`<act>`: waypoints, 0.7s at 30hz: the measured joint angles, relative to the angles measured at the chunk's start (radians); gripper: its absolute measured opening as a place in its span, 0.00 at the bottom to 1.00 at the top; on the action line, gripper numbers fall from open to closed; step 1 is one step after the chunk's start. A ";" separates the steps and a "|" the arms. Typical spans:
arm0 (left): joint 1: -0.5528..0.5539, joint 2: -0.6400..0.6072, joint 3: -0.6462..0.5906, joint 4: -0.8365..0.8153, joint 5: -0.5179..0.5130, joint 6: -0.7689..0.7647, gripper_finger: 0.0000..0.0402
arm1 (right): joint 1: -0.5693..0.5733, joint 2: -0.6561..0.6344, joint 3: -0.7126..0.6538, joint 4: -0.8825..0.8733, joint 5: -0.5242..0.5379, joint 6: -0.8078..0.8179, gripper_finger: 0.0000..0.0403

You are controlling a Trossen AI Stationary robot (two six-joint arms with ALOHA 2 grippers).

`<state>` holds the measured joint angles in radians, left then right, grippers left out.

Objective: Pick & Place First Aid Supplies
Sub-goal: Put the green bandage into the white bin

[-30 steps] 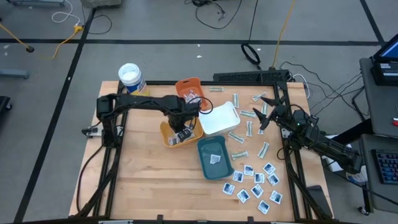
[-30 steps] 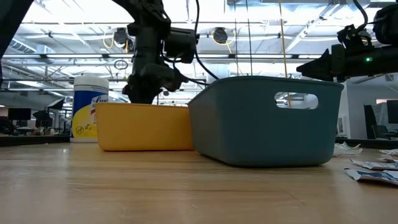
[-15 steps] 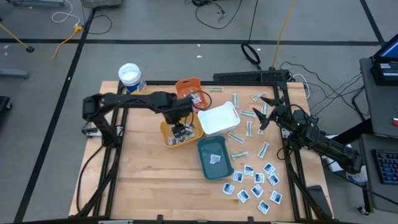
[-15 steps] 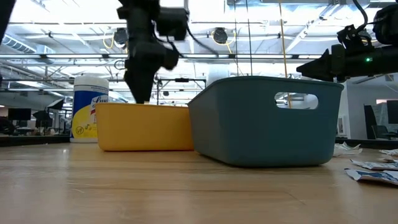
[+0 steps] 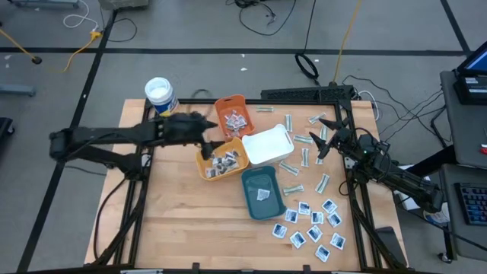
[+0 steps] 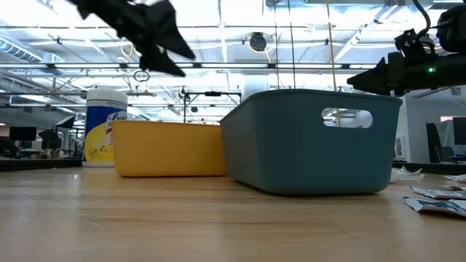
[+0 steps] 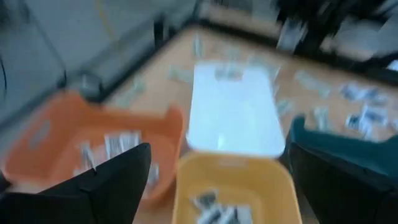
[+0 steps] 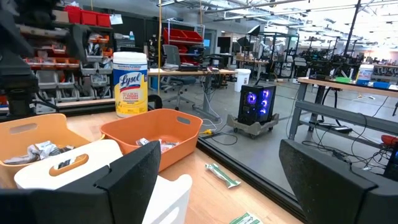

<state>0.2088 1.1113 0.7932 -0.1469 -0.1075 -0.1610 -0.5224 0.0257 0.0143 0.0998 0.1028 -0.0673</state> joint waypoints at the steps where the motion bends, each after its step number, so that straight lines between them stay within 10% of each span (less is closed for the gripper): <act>1: 0.002 -0.048 -0.052 0.064 -0.003 0.033 0.96 | 0.000 0.000 0.000 0.000 0.000 0.000 0.80; 10: 0.088 -0.477 -0.448 0.349 -0.009 0.277 0.95 | 0.000 0.000 0.000 0.000 0.000 0.000 0.80; 21: 0.158 -0.864 -0.665 0.359 0.038 0.151 0.95 | 0.000 0.000 0.000 0.000 0.000 0.000 0.80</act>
<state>0.3664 0.2474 0.1280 0.2121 -0.0690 -0.0100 -0.5221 0.0257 0.0143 0.0998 0.1028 -0.0670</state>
